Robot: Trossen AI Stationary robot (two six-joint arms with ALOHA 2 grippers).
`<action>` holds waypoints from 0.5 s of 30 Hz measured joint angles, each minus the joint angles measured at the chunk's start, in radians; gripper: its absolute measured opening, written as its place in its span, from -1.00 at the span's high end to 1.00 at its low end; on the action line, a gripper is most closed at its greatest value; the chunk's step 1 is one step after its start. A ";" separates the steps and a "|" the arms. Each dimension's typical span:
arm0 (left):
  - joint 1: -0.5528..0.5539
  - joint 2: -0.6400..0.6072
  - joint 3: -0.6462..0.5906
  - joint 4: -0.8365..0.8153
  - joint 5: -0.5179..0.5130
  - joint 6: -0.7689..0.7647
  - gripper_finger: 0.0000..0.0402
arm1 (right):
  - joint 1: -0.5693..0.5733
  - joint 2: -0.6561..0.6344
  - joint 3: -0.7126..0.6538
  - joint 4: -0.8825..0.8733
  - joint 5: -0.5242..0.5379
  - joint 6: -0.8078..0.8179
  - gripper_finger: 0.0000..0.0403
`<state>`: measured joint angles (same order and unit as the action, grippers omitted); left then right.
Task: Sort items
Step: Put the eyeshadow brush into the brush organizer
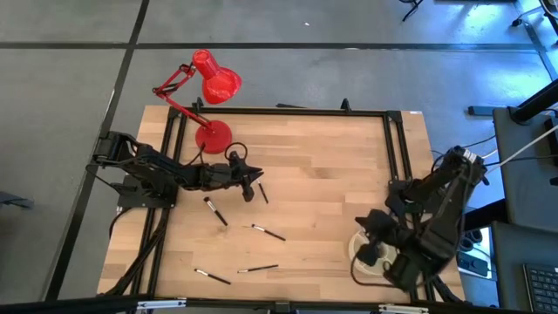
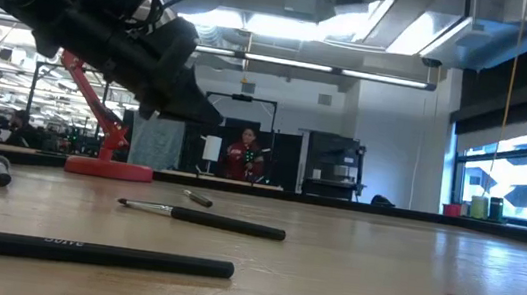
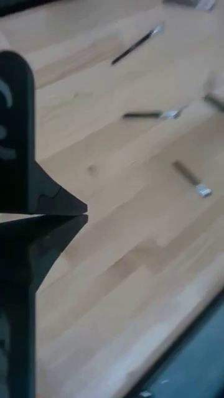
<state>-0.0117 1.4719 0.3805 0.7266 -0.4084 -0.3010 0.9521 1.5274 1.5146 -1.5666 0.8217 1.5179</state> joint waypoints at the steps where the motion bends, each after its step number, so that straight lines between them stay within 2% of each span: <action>1: -0.003 0.000 0.000 -0.006 -0.004 -0.002 0.71 | 0.017 0.006 0.000 -0.001 0.024 0.001 1.00; 7: -0.030 0.000 0.000 -0.032 -0.034 -0.018 0.71 | 0.062 0.026 -0.052 -0.003 0.137 -0.026 1.00; 10: -0.043 0.000 0.000 -0.033 -0.046 -0.018 0.71 | 0.067 0.028 -0.127 0.006 0.126 -0.021 1.00; 15: -0.048 0.000 0.000 -0.032 -0.070 -0.019 0.71 | 0.069 0.028 -0.183 0.019 0.025 0.048 0.93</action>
<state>-0.0601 1.4719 0.3805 0.6945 -0.4785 -0.3199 1.0208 1.5558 1.3319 -1.5480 0.8471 1.5656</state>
